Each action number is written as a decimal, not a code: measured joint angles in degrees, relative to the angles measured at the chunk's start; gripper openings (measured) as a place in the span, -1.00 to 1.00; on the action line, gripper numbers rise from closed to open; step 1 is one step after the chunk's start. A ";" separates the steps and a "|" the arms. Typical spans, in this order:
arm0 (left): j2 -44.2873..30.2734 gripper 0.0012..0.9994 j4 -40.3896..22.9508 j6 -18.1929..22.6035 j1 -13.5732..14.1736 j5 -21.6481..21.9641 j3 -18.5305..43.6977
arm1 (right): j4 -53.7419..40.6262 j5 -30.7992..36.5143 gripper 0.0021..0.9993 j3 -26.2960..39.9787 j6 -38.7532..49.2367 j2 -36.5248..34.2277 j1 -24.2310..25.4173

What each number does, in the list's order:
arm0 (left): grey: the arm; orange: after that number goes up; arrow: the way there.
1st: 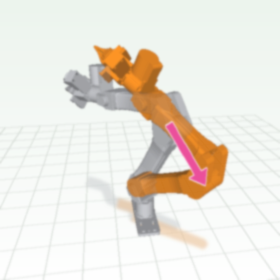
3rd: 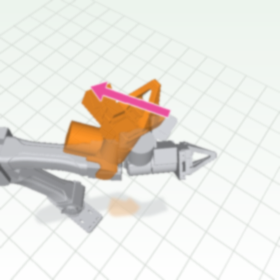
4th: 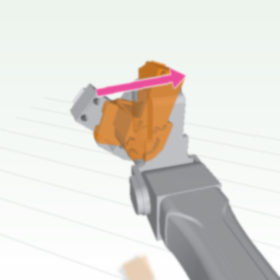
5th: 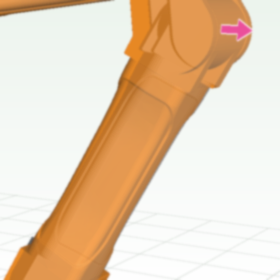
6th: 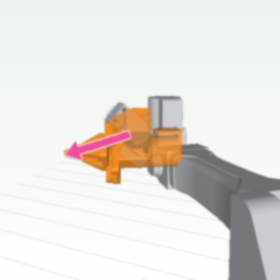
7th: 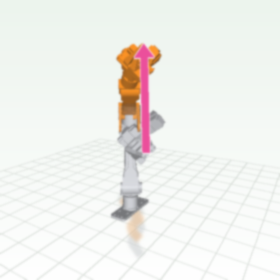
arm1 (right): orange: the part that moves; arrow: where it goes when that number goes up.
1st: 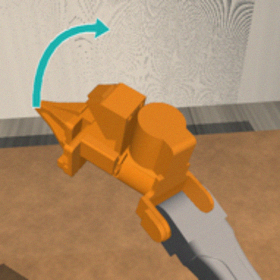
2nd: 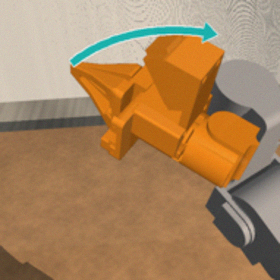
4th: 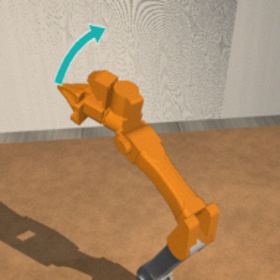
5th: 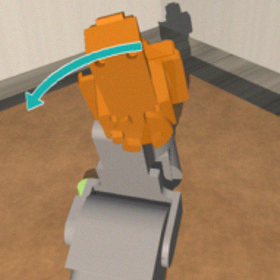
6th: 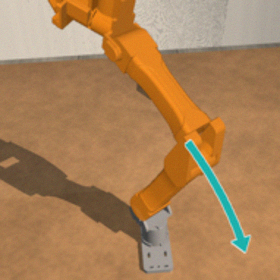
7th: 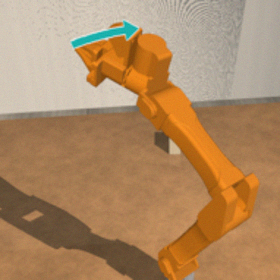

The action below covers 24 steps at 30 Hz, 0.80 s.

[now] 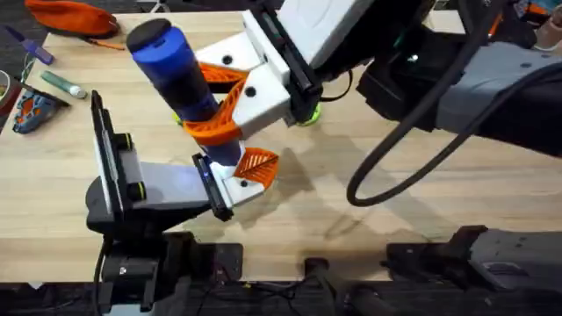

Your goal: Pick up the gripper from the table and insert it into the empty holder that is missing its gripper. Then pick up a screw, insert it into the mounting hole, and use the screwdriver to tighten it. Finally, clean up the table by picking up the vegetable and placing it into the bucket.

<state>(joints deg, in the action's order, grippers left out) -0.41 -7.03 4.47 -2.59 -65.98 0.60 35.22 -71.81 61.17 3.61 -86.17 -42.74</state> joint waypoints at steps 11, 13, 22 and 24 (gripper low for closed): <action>-0.01 -0.99 -0.02 -0.22 -0.02 0.00 0.00 | 0.42 -1.10 -0.96 0.00 1.19 -1.07 0.24; -0.01 -0.99 -0.02 -0.21 -0.01 0.00 0.00 | 0.50 -1.38 -0.96 0.00 1.30 -1.07 0.35; -0.01 -0.99 -0.02 -0.24 -0.02 0.00 0.00 | 0.60 -1.81 -0.96 0.00 1.60 -1.39 0.61; -0.01 -0.99 -0.02 -0.26 -0.02 0.01 0.00 | 0.72 -1.95 -0.96 0.04 1.60 -1.60 0.66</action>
<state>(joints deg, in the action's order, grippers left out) -0.43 -7.05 4.21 -2.61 -65.97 0.60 35.94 -73.76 61.21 5.21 -87.77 -42.09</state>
